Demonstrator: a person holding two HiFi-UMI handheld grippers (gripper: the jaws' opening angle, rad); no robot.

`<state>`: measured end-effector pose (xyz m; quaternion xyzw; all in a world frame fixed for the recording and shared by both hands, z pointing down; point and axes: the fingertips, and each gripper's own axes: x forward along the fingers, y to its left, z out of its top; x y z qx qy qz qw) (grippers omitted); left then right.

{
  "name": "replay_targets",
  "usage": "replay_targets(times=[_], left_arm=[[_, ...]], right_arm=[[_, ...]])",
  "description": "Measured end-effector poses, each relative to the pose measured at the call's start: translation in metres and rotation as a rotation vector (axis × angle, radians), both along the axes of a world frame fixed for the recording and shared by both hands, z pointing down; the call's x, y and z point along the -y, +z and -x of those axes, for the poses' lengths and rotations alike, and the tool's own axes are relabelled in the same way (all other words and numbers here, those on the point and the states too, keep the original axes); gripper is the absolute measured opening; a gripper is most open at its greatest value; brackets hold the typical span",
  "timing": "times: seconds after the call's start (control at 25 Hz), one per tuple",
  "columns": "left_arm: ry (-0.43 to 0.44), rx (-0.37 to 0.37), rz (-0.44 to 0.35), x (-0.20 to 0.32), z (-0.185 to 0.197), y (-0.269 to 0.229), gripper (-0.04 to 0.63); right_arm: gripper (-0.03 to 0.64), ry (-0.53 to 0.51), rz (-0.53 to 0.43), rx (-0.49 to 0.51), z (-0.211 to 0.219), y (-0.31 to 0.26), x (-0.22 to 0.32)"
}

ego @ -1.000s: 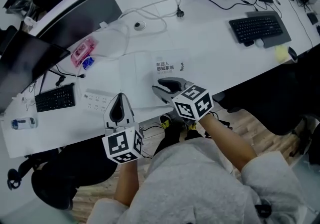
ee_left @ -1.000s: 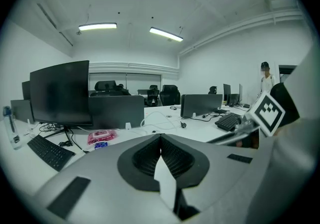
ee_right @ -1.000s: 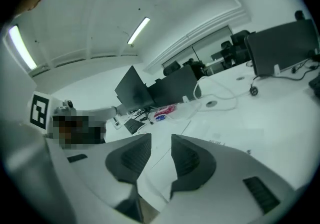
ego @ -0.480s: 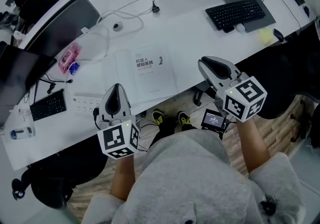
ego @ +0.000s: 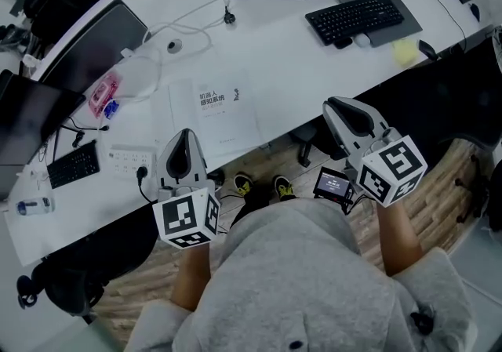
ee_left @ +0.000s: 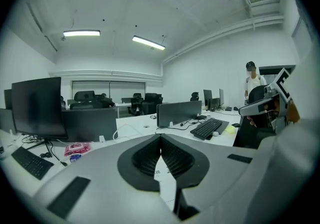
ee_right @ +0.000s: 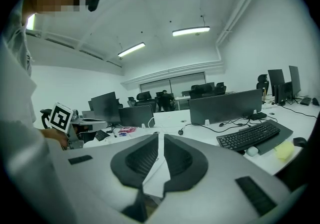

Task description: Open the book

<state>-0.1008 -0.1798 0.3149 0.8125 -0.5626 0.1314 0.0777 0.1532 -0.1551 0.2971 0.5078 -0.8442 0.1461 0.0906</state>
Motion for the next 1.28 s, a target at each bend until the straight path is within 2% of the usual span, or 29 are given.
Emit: replay_targets(times=[0.64,1.28], left_arm=[[-0.054,0.013,-0.016,-0.058,-0.04,-0.002,0.009],[-0.086,0.02,-0.041,-0.067,-0.049,-0.005,0.009]], right_arm=[[0.035,-0.035,-0.032,0.054,-0.028,0.005,-0.03],[0.035,-0.058,-0.052,0.086,-0.031,0.003,-0.027]])
